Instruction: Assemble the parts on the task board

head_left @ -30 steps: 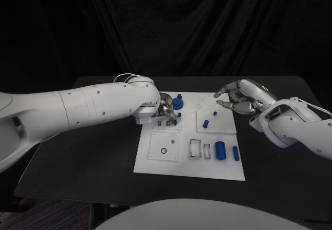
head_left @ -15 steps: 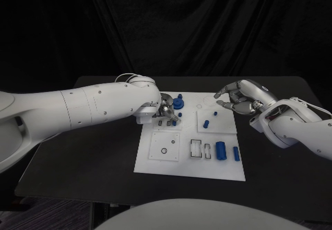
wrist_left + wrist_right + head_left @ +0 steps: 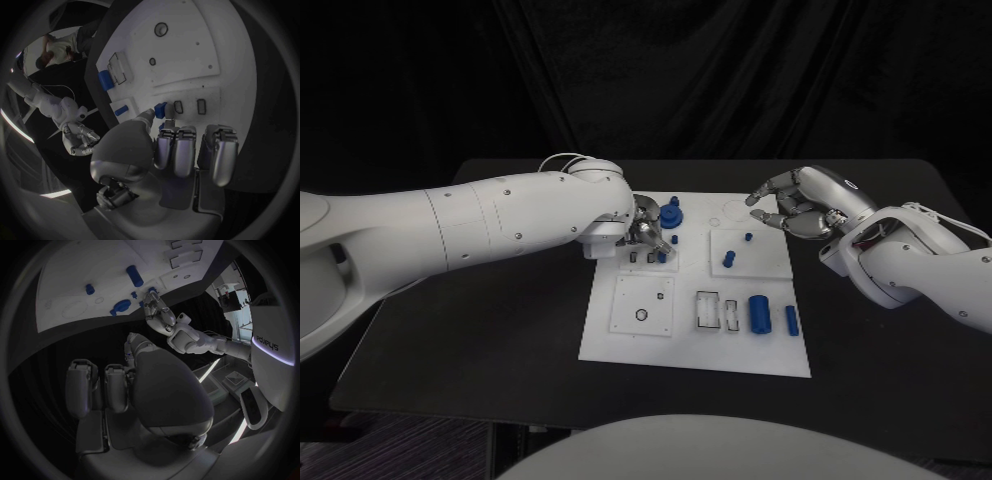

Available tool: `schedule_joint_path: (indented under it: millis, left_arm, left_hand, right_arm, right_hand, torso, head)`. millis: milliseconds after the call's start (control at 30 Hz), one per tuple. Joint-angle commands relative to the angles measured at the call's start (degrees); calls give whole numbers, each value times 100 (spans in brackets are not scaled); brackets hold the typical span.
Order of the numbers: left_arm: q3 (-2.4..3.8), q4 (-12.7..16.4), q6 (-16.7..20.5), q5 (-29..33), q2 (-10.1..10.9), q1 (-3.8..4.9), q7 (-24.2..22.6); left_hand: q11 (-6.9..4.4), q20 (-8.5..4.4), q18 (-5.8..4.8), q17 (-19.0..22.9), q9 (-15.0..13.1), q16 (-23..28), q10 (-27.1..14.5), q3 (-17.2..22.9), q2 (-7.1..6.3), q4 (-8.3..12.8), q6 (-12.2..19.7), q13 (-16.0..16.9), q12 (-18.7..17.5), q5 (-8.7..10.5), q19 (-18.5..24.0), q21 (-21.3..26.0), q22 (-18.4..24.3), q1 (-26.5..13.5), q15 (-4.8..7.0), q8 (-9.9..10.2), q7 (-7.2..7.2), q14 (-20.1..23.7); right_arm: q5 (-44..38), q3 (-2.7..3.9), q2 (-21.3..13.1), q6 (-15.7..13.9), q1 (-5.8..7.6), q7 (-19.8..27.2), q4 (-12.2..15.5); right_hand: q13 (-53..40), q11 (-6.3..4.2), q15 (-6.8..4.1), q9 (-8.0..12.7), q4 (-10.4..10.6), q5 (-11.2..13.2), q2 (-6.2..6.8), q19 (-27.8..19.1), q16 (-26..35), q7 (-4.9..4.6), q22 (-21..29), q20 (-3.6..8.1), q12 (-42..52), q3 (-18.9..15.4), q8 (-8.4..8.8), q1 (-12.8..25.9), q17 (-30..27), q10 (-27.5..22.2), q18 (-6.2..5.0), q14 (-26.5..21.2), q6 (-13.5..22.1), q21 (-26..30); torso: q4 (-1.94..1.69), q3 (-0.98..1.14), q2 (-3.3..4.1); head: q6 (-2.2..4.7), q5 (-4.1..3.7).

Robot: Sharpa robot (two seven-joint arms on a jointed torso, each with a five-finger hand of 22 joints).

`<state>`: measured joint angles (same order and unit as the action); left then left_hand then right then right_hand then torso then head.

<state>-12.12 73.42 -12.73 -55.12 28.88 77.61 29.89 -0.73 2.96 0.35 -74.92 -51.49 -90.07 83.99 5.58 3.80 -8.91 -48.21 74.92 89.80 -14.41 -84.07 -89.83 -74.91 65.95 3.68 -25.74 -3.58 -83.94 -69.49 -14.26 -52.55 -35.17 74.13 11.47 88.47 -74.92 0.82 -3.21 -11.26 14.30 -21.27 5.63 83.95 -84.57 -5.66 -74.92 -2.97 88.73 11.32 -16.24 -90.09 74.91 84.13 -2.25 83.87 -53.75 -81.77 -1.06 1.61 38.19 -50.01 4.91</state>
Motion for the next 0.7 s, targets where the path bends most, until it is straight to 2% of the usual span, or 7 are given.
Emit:
schedule_joint_path:
  millis: [33, 267, 567, 700]
  left_arm:
    - [4, 6, -65, -6, -3, -14, -25]
    - [4, 16, -14, -6, 8, -14, -13]
    - [4, 13, 83, -6, 33, -15, 6]
    - [4, 17, 127, -6, 58, -15, 26]
  left_hand:
    - [17, 36, -35, -1508, -31, 7, 601, 105, -8, 120, -50, 1508, 20, -129, -593, -17, -1509, 60, -38, 74, 16, -606]
    - [-4, 16, -35, -1508, -133, 7, 601, 516, -94, 360, -120, 1508, 20, -498, -593, -17, -1509, 21, -17, 219, 38, -606]
    - [-14, 6, -35, -1508, -227, 7, 601, 848, -165, 491, -168, 1508, 20, -625, -593, -17, -1509, -101, -8, 302, 47, -606]
    - [-20, -1, -35, -1508, -303, 7, 601, 1088, -227, 578, -203, 1508, 20, -750, -593, -17, -1509, -204, -1, 348, 54, -606]
  right_arm:
    - [-3, 4, 1, 42, -16, -109, -6]
    - [-3, 4, -4, 54, -21, -112, -6]
    - [-3, 4, -14, 74, -24, -128, -8]
    - [-3, 4, -20, 86, -24, -138, -10]
  right_hand:
    - [-1225, 44, 42, 9, 8, -37, -44, 180, 31, -41, -1123, -38, -19, 34, 31, 3, 446, 401, -7, 403, 4, 22]
    - [-1225, 44, 42, 9, 8, -37, -44, 180, 31, -41, -1123, -38, -19, 34, 31, 3, 446, 401, -7, 403, 4, 22]
    - [-1218, 46, 44, 13, 6, -39, -45, 179, 35, -43, -1123, -40, -23, 37, 35, 6, 439, 396, -8, 401, 8, 25]
    - [-1218, 46, 44, 13, 6, -39, -45, 179, 35, -43, -1123, -40, -23, 37, 35, 6, 439, 396, -8, 401, 8, 25]
  torso:
    - [4, 1, -1]
    - [-3, -1, 2]
    - [-2, -4, -3]
    - [-4, -2, -6]
  head:
    - [1, 5]
    - [1, 10]
    - [1, 22]
    - [1, 19]
